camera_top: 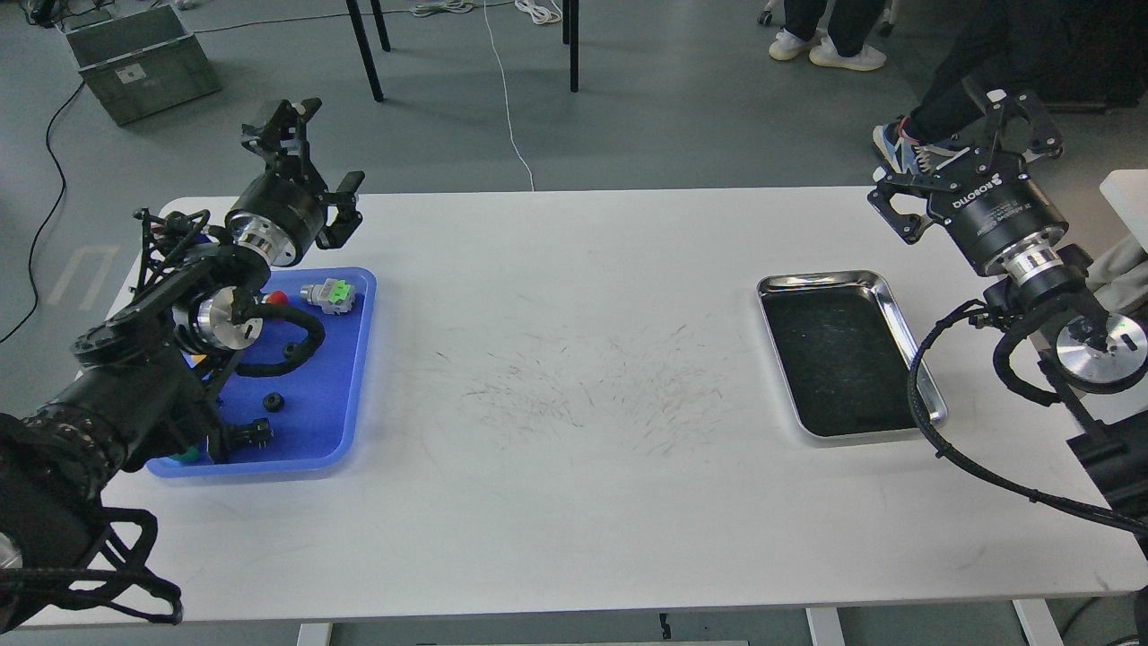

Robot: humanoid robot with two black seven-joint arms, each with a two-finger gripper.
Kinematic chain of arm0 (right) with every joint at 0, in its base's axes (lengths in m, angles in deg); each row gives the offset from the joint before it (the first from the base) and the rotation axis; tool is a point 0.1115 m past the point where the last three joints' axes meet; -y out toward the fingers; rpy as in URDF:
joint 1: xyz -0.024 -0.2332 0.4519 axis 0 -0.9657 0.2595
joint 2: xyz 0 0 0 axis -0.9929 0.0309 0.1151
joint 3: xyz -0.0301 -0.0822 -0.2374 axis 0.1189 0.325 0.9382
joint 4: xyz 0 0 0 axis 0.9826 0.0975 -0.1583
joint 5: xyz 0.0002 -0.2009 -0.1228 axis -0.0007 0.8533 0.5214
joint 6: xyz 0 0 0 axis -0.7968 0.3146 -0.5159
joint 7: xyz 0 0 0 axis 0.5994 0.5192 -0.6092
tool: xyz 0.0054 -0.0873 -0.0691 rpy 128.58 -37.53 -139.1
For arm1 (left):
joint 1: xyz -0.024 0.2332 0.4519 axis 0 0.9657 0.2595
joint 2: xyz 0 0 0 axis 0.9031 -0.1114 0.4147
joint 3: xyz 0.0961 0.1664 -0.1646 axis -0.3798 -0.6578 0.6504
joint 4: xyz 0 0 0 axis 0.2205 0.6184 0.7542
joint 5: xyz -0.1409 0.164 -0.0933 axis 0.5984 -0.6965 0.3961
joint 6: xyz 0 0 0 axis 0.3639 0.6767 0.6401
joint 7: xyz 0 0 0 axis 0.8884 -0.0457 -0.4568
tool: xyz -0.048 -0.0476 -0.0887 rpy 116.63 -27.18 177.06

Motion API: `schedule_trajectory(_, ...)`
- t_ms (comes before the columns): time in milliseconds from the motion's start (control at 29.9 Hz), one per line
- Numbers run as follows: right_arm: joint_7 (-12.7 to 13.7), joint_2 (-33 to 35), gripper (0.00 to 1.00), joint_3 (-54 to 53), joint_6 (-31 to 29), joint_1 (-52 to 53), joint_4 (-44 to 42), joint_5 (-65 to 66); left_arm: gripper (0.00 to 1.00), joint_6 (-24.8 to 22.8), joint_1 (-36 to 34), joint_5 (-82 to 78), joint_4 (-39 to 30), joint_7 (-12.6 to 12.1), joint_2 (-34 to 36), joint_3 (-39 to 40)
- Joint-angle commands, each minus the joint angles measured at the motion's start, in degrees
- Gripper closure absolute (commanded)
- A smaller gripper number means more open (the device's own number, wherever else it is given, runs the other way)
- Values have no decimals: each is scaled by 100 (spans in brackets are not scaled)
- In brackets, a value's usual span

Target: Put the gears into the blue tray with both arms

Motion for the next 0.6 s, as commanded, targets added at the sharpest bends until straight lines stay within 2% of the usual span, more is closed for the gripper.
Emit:
schedule_trajectory(0, 3, -119, 1, 2, 121, 36, -266, 3, 2, -487, 7, 163, 431, 181, -308, 113)
schedule_trajectory(468, -5, -558, 1, 90, 183, 1, -601, 11, 2, -453, -64, 692, 450, 243, -299, 148)
schedule_trajectory(568, -5, -691, 1, 28, 183, -8, -601, 3, 2, -444, -55, 683, 450, 357, -308, 87)
